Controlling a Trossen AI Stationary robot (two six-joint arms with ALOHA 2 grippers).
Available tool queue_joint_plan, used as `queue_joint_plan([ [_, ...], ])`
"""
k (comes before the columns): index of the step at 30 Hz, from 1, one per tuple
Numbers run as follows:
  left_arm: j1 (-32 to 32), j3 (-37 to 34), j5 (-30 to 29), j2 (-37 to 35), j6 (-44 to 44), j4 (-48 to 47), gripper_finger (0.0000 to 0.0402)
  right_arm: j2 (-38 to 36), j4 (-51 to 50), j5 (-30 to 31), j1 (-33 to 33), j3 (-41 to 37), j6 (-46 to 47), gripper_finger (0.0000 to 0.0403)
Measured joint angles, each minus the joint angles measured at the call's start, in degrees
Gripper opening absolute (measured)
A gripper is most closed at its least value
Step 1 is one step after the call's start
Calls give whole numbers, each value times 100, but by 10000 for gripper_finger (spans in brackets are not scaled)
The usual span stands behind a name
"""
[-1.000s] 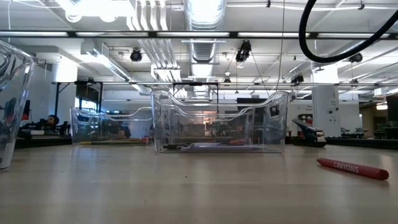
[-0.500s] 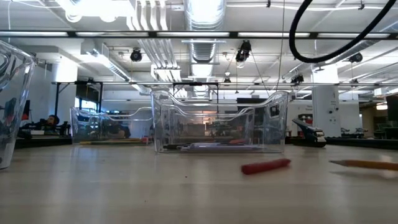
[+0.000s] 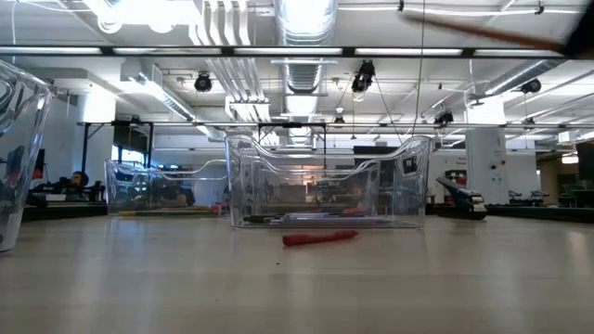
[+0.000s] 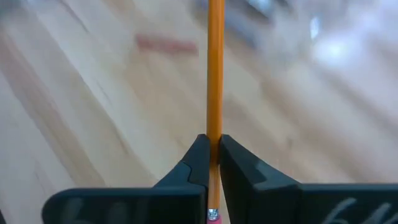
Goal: Sort crayons/erasers/pens/pencils in bins
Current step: Put the orange pencil into the top left transparent bin
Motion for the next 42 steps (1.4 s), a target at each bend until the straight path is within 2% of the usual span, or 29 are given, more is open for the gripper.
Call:
queue_joint_plan([
  [5, 182, 3, 356, 0, -731, -312, 143, -520, 464, 1604, -37, -74, -835, 13],
  [8, 421, 6, 820, 81, -1189, -362, 168, -760, 1027, 2163, -128, -122, -1573, 13],
  [15, 958, 195, 1750, 849, -1794, 506, 236, -839, 2642, 2315, -528, -145, -3446, 13],
  [20, 1215, 450, 2641, 1398, -2193, 1245, 267, -779, 2997, 2274, -747, -138, -3912, 13],
  [22, 1253, 555, 2771, 1529, -2326, 1350, 273, -778, 3056, 2277, -800, -138, -3993, 13],
  [35, 1291, 1405, 2677, 2224, -2350, 1377, 269, -707, 3571, 2156, -919, -170, -4398, 13],
  [38, 1291, 1478, 2608, 2296, -2348, 1397, 245, -614, 3609, 2124, -922, -170, -4404, 13],
  [42, 1291, 1476, 2519, 2315, -2348, 1404, 175, -553, 3606, 2121, -927, -173, -4391, 13],
])
